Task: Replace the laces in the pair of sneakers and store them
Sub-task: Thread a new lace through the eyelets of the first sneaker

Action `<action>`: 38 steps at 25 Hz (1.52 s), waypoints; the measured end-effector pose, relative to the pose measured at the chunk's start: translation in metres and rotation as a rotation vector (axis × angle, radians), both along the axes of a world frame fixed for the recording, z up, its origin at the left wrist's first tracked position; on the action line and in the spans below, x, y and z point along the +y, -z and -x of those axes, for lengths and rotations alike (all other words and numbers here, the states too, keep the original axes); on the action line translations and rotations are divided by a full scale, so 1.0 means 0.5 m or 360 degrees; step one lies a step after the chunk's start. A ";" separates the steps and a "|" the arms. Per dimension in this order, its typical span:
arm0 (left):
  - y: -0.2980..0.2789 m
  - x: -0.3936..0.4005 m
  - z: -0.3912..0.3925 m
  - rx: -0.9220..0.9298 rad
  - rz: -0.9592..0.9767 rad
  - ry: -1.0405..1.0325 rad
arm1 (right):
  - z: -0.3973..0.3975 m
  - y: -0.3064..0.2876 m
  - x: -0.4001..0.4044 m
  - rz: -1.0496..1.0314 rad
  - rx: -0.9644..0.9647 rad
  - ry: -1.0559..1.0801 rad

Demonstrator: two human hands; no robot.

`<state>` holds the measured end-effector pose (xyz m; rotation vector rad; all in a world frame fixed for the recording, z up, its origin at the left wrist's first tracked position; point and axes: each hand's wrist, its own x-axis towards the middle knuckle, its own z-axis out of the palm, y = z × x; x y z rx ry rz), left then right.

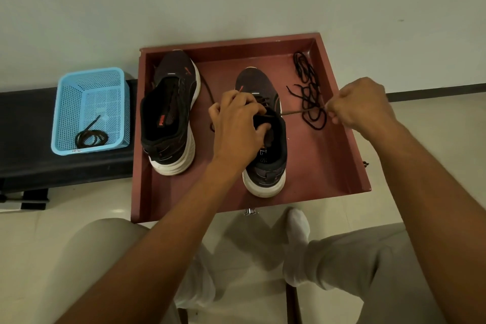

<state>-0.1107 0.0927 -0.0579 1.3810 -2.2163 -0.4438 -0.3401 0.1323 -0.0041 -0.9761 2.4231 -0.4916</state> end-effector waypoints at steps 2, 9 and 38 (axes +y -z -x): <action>-0.006 0.000 -0.006 0.0095 -0.0078 0.0020 | -0.006 -0.001 0.006 -0.0058 0.0057 -0.0113; -0.003 -0.004 -0.039 0.0471 -0.0396 -0.0065 | -0.115 0.003 -0.015 0.0181 -0.0055 -0.0887; 0.009 0.017 -0.022 0.0752 -0.0688 -0.0303 | -0.092 0.011 -0.021 -0.0004 0.0105 -0.0595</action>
